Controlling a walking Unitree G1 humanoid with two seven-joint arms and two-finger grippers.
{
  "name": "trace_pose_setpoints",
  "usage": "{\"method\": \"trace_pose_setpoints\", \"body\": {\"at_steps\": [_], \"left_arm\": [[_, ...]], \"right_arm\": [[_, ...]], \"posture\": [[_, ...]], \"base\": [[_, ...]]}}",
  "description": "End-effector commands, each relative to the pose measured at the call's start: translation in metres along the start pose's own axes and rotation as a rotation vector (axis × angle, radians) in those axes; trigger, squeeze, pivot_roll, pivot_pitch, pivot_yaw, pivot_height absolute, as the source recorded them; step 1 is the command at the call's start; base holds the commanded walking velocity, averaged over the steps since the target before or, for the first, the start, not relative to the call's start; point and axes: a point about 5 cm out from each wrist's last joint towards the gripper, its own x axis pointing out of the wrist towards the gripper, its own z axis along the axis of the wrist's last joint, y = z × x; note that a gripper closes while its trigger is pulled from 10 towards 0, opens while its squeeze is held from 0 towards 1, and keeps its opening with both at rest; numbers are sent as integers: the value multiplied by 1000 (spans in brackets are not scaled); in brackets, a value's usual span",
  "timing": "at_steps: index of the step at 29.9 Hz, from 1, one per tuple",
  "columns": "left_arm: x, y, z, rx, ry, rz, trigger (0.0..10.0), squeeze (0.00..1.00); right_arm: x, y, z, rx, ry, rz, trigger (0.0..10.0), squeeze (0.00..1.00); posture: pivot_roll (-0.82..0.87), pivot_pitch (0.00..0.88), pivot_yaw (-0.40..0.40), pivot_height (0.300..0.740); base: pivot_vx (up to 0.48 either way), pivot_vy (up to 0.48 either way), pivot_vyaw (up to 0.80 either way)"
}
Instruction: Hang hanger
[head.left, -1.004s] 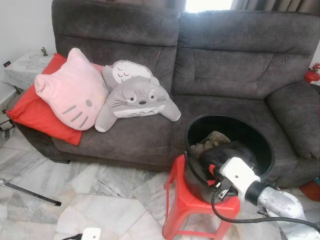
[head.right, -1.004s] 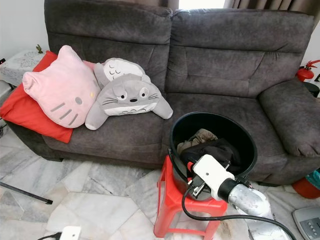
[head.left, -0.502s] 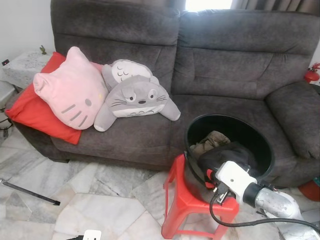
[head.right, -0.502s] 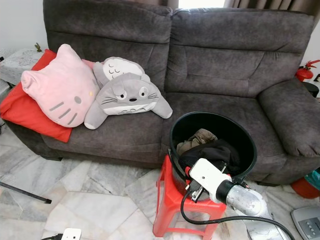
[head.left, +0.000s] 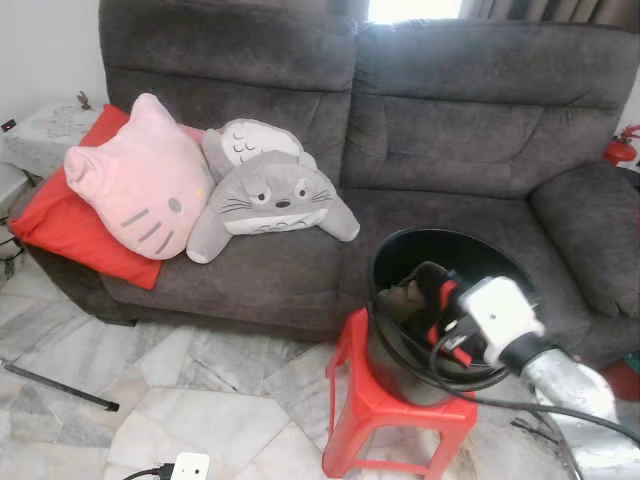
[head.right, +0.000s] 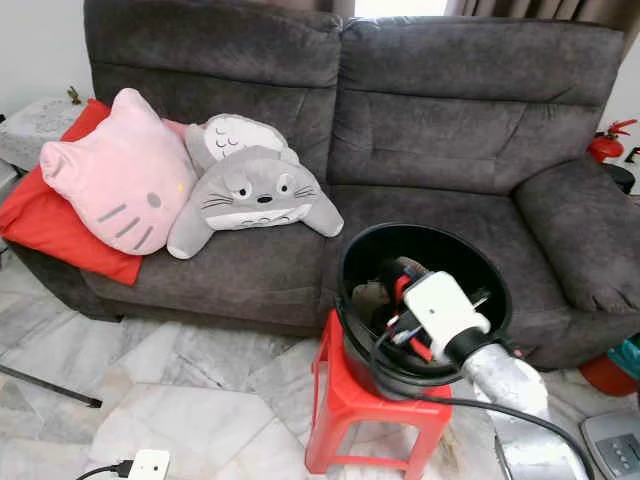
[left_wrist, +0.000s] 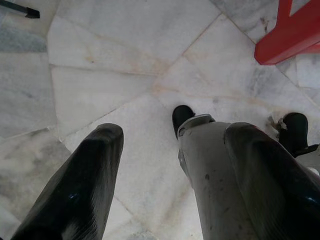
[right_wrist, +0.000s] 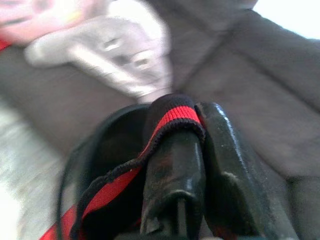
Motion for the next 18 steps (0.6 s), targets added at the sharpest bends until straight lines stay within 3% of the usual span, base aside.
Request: {"method": "trace_pose_setpoints", "body": {"at_steps": [1,4,6,9,11,13,18], "left_arm": [[0,-2,0,7,9,-1,10000,0],[0,-2,0,8,11,0,10000,0],[0,-1,0,11,12,-1,10000,0],[0,-1,0,12,12,-2,10000,0],[0,-1,0,14,11,-2,10000,0],[0,-2,1,14,8,-2,10000,0],[0,-3,1,15,7,-1,10000,0]], "right_arm": [[-15,1,-1,42,20,-31,0,0],[-25,3,-4,48,35,-40,0,0],[-31,-5,-5,47,36,-127,0,0],[-33,-8,-4,42,35,-158,0,0],[-33,-7,-5,42,55,-145,0,0],[-37,5,-10,15,113,-66,0,0],[-35,23,-7,40,103,62,0,0]], "posture": [[-133,0,-41,740],[-136,0,-40,740],[-141,0,-38,740],[-144,0,-37,740],[-143,0,-38,740],[-144,0,-40,740],[-144,0,-39,740]], "base": [[0,0,0],[0,0,0],[0,0,0],[0,0,0],[0,0,0],[0,0,0],[0,0,0]]}}
